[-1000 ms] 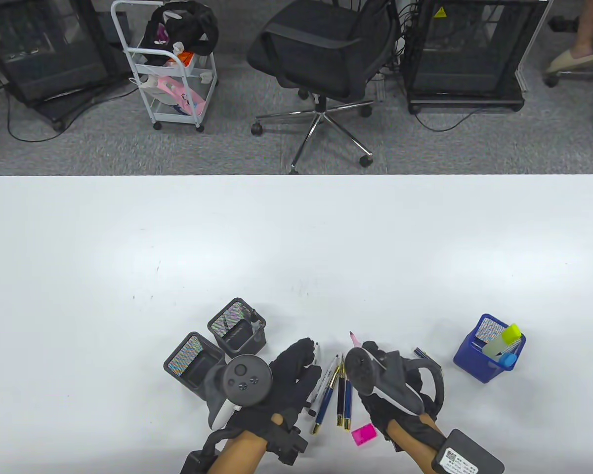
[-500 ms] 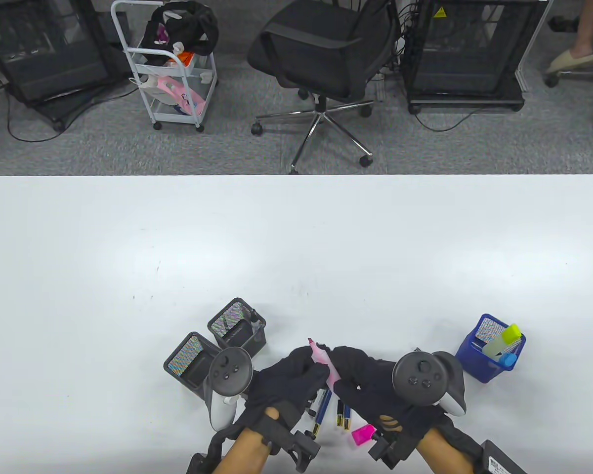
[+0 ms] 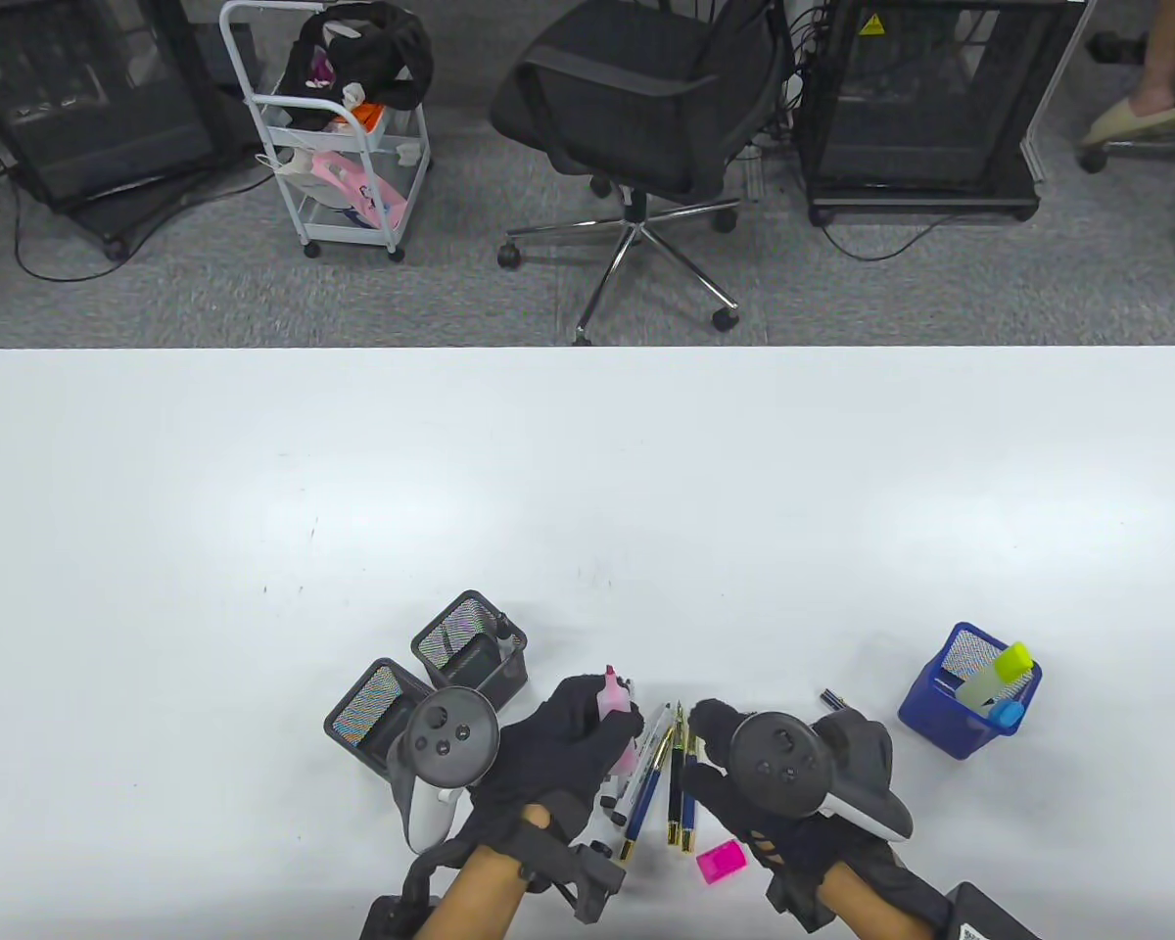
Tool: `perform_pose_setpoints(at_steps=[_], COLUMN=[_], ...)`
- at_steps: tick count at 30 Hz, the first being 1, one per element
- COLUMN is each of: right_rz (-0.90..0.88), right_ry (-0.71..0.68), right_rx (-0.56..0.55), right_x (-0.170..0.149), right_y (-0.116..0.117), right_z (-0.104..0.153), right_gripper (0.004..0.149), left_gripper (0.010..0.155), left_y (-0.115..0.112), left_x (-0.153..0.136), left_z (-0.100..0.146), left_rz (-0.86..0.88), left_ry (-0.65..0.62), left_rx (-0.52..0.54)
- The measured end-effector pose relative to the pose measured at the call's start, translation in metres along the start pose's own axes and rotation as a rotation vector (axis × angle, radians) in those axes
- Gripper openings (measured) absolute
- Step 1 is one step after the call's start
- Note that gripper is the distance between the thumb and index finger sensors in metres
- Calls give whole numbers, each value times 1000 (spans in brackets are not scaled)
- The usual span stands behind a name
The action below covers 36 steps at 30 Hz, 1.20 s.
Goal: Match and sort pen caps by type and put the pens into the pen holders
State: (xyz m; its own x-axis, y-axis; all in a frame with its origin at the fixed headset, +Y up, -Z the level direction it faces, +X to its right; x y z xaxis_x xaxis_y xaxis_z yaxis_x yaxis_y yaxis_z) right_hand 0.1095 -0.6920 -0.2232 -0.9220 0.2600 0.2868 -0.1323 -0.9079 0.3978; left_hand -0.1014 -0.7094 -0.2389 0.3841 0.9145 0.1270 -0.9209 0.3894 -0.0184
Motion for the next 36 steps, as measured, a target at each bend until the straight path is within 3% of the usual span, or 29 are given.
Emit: perform_pose_setpoints(at_steps=[4, 8, 19, 30, 34, 36], right_rz=[143, 236, 376, 406, 289, 120], right_ry=[109, 110, 151, 127, 109, 88], right_rx=[234, 366, 356, 321, 321, 267], right_x=[1, 8, 18, 24, 15, 1], right_y=[33, 60, 77, 82, 70, 47], right_z=[-12, -19, -23, -23, -22, -18], right_gripper=[78, 85, 85, 86, 87, 87], left_gripper=[53, 53, 53, 54, 54, 54], left_y=[5, 6, 8, 8, 9, 8], left_x=[2, 2, 0, -1, -1, 0], left_z=[0, 0, -1, -1, -1, -1], left_rz=[-50, -61, -83, -100, -100, -101], left_ry=[-20, -20, -15, -16, -19, -22], left_rx=[24, 25, 24, 17, 19, 17])
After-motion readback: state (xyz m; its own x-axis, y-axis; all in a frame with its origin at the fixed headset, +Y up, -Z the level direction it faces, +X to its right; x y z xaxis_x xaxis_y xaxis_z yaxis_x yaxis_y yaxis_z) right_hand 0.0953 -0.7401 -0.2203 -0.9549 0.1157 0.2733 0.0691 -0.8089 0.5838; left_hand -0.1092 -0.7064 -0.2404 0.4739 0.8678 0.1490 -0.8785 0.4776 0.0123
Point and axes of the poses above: the tracker on the back of each hand, its own x axis roughly to the thumb side, its own z axis roughly from the fingertips to the wrist, y = z × x, the point moved 4 cm from there along -z, roughly from the wrist to the fingertips, and after that the axes turned 12 degrees about x, right-handed, at the moved point
